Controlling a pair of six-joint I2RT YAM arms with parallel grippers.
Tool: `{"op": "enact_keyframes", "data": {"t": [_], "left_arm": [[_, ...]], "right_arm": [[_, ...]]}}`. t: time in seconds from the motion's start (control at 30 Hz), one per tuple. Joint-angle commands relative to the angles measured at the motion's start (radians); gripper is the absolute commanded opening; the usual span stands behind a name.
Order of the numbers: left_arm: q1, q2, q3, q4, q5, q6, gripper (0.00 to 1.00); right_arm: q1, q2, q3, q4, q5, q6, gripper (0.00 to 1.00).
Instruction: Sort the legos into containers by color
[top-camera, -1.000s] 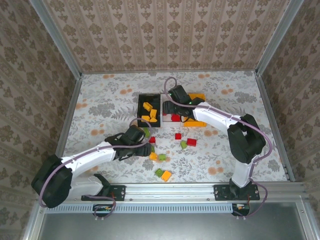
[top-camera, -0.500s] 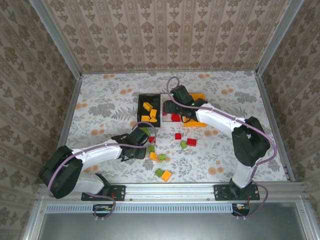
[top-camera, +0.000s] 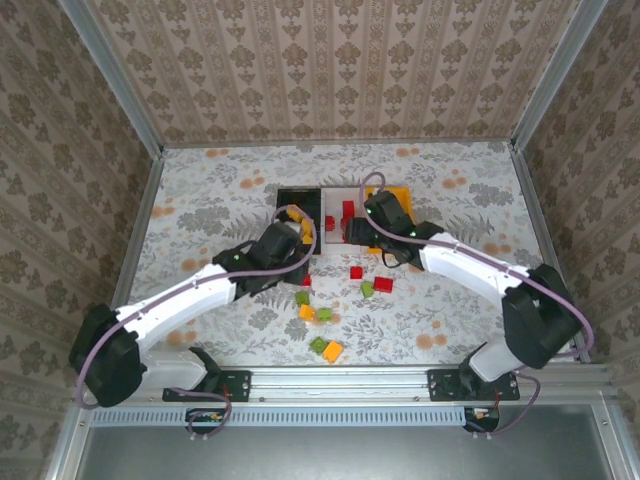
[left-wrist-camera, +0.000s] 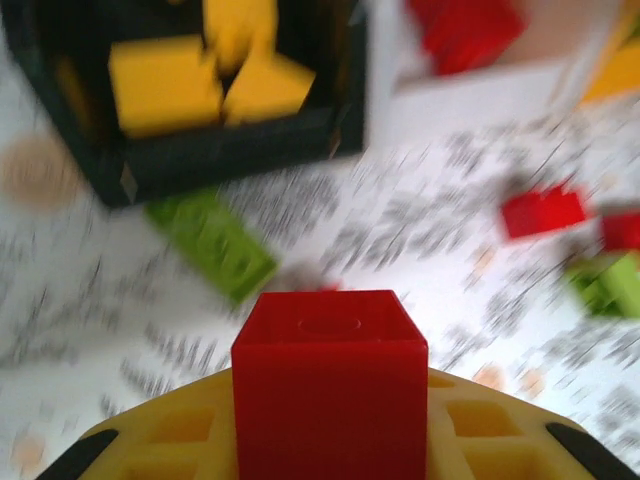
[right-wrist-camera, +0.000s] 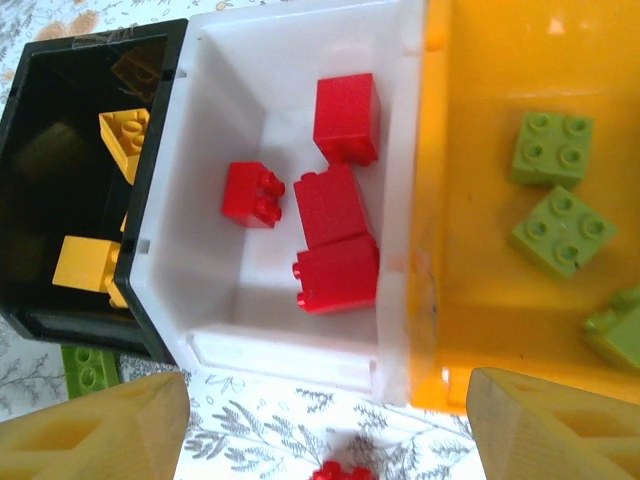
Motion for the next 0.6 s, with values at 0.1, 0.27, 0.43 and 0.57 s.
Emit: {"op": "enact_keyframes", "data": {"t": [0.1,0.27,0.43,0.57], "left_arm": [[0.026,0.255,0.295,0.094,0.058,0.108,0.25],[0.053,0.478,0.533,0.077,0.109,0.133,0.24],[0.070,0.661,0.724,0.020,0.121,0.139,0.24],[0.082,0.736,0.799,-0.002,0.134,0.129,0.41]], "right_arm": [[-0.009,-0.172,-0.155,-0.014,0.030,0.042,0.74],[-0.009,-0.277,-0.263,-0.057,0.033,0.042,0.74],[-0.007,-0.352,-0.347,-0.069,-0.020,0.012,0.72],[-0.004,-0.380,-0.393,-0.059,-0.091,-0.008,0.70]]}}
